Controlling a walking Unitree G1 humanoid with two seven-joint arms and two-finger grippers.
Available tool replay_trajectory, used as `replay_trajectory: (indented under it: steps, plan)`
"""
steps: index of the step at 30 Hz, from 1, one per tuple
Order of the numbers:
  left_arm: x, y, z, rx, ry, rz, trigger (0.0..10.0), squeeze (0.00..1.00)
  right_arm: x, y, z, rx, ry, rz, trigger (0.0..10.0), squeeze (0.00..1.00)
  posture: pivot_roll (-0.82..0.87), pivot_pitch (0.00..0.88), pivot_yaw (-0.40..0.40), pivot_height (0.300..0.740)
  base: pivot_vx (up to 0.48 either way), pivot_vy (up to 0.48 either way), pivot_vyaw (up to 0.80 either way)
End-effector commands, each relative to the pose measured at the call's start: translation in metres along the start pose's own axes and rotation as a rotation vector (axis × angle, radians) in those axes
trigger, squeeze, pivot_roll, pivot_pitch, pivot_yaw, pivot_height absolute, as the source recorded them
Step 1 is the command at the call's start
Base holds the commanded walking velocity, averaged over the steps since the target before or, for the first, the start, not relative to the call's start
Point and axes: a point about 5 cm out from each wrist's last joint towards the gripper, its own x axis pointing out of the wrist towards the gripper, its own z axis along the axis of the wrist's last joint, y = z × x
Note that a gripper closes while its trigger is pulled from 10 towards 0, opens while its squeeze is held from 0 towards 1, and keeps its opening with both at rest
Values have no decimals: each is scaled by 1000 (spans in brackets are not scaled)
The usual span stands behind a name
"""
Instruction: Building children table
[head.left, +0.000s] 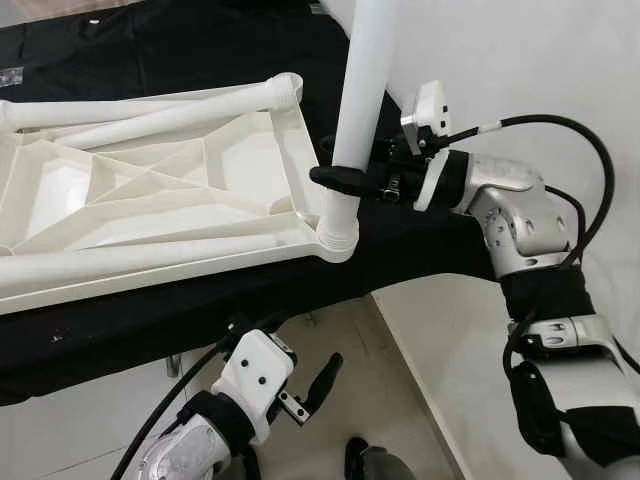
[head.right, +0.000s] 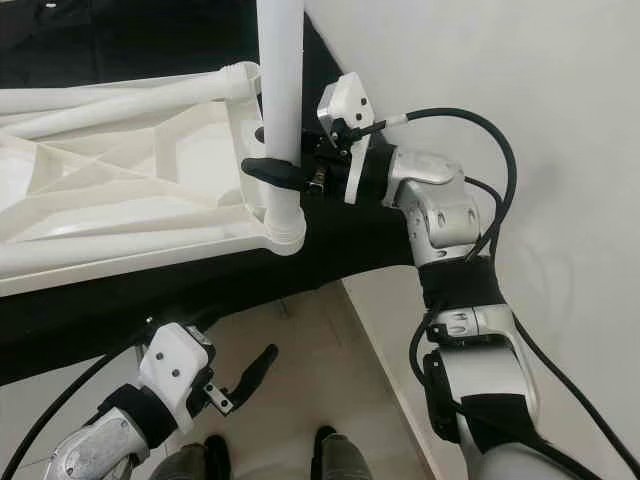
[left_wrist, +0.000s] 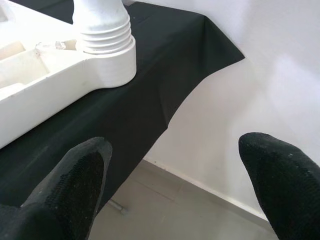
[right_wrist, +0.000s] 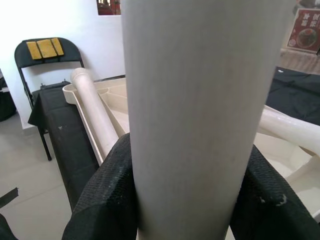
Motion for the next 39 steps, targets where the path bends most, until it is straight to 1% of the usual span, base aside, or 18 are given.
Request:
replay_trajectory:
  steps: [1,3,5,6,7,8,11,18,19,20,21,22,27,28,32,33,34,39]
  plan:
    - [-3,-2,-4,-8,29,-6,10000,0,0,6,-17,7,65,28,0,0,47,309,-45,740,0,0,0]
    - [-3,-2,-4,-9,29,-6,10000,0,0,6,-25,8,99,-31,0,0,43,307,-50,740,0,0,0]
    - [-4,-2,-5,-11,31,-5,10000,0,3,7,-50,28,219,-373,0,0,40,305,-58,740,0,0,0]
    - [-4,-2,-5,-11,31,-5,10000,0,3,7,-50,28,219,-373,0,0,40,305,-58,740,0,0,0]
    - [-4,-2,-5,-10,32,-3,10000,0,-4,12,-68,72,312,-712,0,0,34,302,-52,740,0,0,0]
    - [-4,-2,-5,-10,32,-3,10000,0,-4,12,-68,72,312,-712,0,0,34,302,-52,740,0,0,0]
    - [-3,1,-5,-8,32,-2,10000,0,9,78,-85,204,356,-860,0,0,16,301,-34,740,0,0,0]
    - [3,2,-9,-1,30,-8,10000,0,33,72,-73,213,271,-825,0,0,19,262,-35,740,0,0,0]
    - [4,3,-9,2,30,-5,10000,0,37,68,-68,212,249,-819,8157,0,21,259,-39,740,0,0,0]
    - [4,3,-9,2,30,-5,10000,0,37,68,-68,212,249,-819,8157,0,21,259,-39,740,0,0,0]
    - [4,4,-10,7,28,3,10000,0,44,67,-55,218,183,-788,10000,0,21,258,-41,740,0,0,0]
    - [4,4,-10,7,27,8,10000,0,48,70,-48,246,132,-719,10000,1000,18,259,-43,740,0,0,0]
    - [5,5,-9,8,24,11,10000,0,52,74,-37,258,61,-595,10000,1000,21,270,-43,740,0,0,0]
    - [5,6,-7,6,20,19,10000,0,49,75,-25,201,1,-397,10000,1000,15,278,-43,740,0,0,0]
    - [4,5,-6,4,16,23,10000,0,41,71,-20,138,-3,-262,10000,965,19,295,-45,740,0,0,0]
    - [4,5,-5,4,13,24,10000,0,36,65,-19,105,5,-206,10000,0,22,300,-47,740,0,0,0]
    - [3,5,-3,2,10,28,10000,0,27,53,-17,95,-2,-119,10000,0,18,312,-49,740,0,0,0]
    - [2,3,-2,-2,7,31,10000,0,22,41,-19,85,6,21,10000,0,37,313,-51,740,0,0,0]
